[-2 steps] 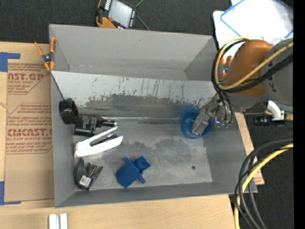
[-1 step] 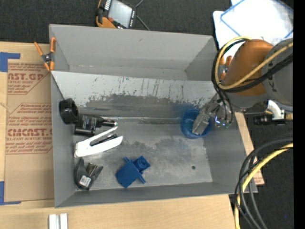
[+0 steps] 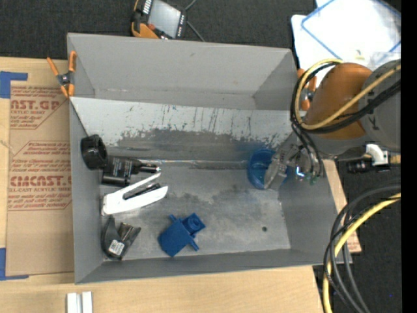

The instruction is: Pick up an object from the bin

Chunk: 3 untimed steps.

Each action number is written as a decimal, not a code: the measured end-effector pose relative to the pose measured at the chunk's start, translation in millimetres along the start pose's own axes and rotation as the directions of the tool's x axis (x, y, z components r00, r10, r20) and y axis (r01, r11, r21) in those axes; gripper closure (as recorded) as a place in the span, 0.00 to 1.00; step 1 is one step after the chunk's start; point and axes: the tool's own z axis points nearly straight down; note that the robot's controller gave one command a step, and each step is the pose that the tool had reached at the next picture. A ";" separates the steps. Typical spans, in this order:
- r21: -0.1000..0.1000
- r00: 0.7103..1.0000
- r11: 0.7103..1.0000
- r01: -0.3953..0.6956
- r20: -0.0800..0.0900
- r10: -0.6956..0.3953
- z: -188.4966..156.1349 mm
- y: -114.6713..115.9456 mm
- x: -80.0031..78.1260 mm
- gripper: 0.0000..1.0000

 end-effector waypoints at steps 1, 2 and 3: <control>-0.003 0.999 0.999 -0.048 0.003 0.048 -12.5 11.0 -5.1 1.00; -0.002 1.000 1.000 0.017 0.006 -0.017 -2.5 1.5 -4.1 1.00; -0.003 0.989 0.989 0.150 0.008 -0.150 -31.2 -25.8 -2.3 1.00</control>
Offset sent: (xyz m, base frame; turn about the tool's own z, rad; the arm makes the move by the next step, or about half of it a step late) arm -0.0100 -0.0271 -0.0259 -0.2800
